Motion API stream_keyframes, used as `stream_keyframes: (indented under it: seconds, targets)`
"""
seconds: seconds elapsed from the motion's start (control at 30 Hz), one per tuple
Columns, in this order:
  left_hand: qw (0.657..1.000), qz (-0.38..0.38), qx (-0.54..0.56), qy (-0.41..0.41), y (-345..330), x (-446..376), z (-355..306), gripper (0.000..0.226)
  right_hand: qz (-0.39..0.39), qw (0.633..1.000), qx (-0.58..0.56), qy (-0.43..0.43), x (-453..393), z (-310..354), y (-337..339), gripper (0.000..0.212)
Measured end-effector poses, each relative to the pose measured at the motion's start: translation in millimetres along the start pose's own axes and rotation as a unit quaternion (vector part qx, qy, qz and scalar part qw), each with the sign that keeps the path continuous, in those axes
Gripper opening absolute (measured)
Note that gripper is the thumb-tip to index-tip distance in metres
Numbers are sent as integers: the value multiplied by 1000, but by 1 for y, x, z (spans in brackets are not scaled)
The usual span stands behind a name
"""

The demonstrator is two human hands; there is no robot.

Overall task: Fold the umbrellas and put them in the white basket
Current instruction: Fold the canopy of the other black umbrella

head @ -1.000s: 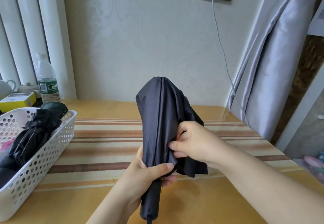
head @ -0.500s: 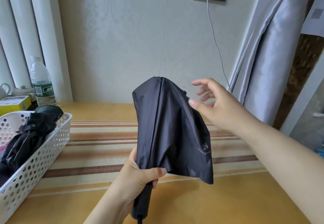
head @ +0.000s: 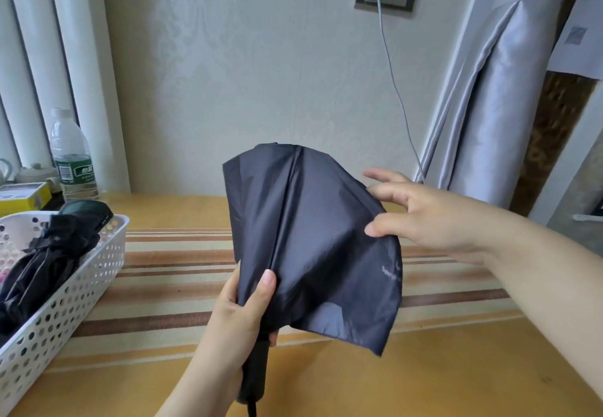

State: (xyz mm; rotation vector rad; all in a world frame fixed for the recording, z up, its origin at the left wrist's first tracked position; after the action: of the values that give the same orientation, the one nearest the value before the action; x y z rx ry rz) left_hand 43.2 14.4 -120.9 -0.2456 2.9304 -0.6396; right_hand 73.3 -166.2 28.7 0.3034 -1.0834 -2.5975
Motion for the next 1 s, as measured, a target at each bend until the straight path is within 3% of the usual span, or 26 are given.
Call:
stream_keyframes:
  seconds: [0.07,0.13,0.27,0.4,0.53,0.6,0.67,0.73,0.8,0.87,0.93,1.0]
  targets:
    - [1000,-12,10,-15,3,-1,-2,37,-66,997,-25,-27,6,-6,8,35]
    - [999,-18,15,-35,4,-1,-6,36,-14,997,-55,-49,10,-12,-12,42]
    - [998,-40,13,-45,9,-2,-8,27,25,993,119,8,11,-9,-29,48]
    - [998,-51,2,-41,16,-4,-9,41,105,986,-117,52,21,17,-18,32]
    - [998,-50,2,-42,12,-2,-9,54,86,994,-48,44,10,3,-13,35]
    - [997,-61,-3,-51,19,-4,-10,56,121,992,8,24,11,0,-26,18]
    - [996,-65,-25,-63,24,-6,-13,64,153,988,20,4,12,-2,-36,47]
    - [995,-59,-36,-71,25,-5,-17,70,124,992,-24,5,9,3,-33,55]
    - [995,-60,-34,-67,24,-4,-15,68,76,993,-78,44,4,12,-24,32]
    - [996,-53,-37,-61,22,-3,-14,64,78,985,-136,68,4,15,-21,7]
    - [997,-41,-35,-56,18,-2,-13,64,58,982,-173,49,-1,9,-15,16]
    - [998,-24,-32,-55,14,-2,-11,60,-17,987,-161,-8,-9,-6,0,34]
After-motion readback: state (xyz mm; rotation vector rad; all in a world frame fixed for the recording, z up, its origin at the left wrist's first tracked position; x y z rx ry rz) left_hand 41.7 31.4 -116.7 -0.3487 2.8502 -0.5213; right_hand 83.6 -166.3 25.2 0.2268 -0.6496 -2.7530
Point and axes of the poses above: each hand's wrist, its own x-axis away from the middle knuckle, its own y-axis out of the back of the hand, z = x × y, the point moved 10 cm from there along -x, towards the middle knuckle, and after that the axes turned 7 degrees about x, right-handed, at the moved point
